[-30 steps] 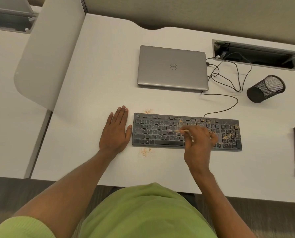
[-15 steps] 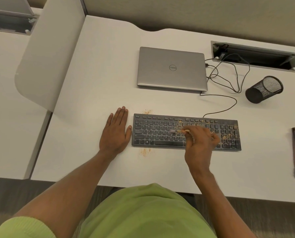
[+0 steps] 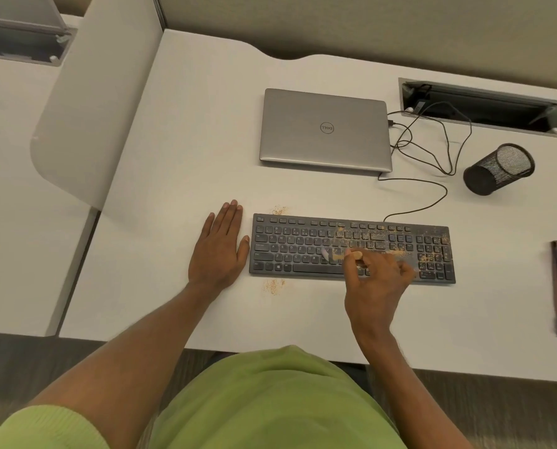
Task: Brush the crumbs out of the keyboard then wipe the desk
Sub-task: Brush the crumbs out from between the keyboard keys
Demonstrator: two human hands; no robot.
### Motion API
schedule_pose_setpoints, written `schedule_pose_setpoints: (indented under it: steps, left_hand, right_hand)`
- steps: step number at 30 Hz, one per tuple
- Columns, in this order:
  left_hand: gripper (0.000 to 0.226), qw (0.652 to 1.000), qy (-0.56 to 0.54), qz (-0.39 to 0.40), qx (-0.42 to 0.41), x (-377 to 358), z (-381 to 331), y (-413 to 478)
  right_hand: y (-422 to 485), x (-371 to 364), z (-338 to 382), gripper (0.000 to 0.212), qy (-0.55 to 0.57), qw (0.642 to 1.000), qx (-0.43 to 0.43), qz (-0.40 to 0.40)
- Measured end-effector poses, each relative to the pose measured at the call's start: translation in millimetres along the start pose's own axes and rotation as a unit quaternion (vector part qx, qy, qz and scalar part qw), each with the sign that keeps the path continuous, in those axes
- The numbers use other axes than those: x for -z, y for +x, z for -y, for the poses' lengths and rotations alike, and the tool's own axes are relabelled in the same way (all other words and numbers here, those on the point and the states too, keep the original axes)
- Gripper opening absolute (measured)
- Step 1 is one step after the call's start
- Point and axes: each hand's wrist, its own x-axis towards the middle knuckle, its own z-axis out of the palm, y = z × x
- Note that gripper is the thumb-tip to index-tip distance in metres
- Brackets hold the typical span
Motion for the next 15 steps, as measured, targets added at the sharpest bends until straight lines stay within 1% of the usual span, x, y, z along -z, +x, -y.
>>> schedule_pose_setpoints:
  steps: [5,7,10,12,15]
  left_hand:
    - [0.068,1.0,0.0,-0.001,0.001,-0.4,-0.1,-0.7]
    - [0.069,1.0,0.002,0.001,0.001,-0.6,-0.1,-0.3]
    - [0.069,1.0,0.003,0.0,0.002,-0.9,0.1,0.1]
    - [0.069,1.0,0.002,-0.001,0.001,-0.7,0.3,-0.2]
    - [0.068,1.0,0.005,-0.004,-0.001,-0.6,0.3,-0.3]
  right_hand:
    - [6.9,-1.4,-2.1,0.008,-0.009,1.0,0.002,-0.017]
    - [6.9,-3.3,-0.6,0.011,-0.012,1.0,0.012,-0.012]
    - [4.7,-3.5,0.1,0.005,-0.014,1.0,0.012,0.005]
    - [3.7,-2.3,-2.5,0.008,-0.017,1.0,0.01,0.016]
    - [4.2,2.0,-4.4,0.008,-0.011,1.0,0.012,0.008]
